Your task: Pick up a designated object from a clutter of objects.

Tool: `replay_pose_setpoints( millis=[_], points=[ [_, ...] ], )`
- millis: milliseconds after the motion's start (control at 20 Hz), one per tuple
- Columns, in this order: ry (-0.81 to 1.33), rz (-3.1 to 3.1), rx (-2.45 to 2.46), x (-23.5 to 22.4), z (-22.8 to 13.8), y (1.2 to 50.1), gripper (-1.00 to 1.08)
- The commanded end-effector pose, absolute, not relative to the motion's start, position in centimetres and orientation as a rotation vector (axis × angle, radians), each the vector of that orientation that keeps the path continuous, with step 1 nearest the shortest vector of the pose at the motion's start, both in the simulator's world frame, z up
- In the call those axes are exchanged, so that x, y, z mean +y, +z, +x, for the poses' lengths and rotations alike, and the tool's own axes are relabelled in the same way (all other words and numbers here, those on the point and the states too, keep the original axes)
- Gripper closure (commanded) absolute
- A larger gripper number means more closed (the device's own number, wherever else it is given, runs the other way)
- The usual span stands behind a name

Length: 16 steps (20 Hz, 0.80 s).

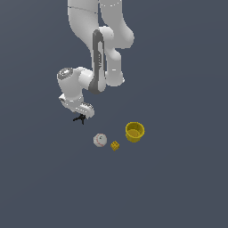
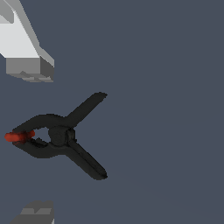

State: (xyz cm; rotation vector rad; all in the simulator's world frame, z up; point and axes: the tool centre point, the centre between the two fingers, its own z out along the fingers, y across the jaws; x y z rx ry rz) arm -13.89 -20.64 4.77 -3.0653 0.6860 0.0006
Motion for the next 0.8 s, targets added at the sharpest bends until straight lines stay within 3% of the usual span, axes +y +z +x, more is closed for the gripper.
replay_pose_setpoints(
  millis=[0,650,700,750],
  points=[
    [0.001,-3.065,0.688,-20.7,-14.0,3.7,-0.92],
    [0.0,-3.065,0.688,-20.7,-13.9,1.4,-0.92],
    [0.0,-3.065,0.688,-20.7,-13.9,1.4,1.08],
    [0.0,-3.065,0.688,-20.7,-13.9,1.4,1.08]
  ],
)
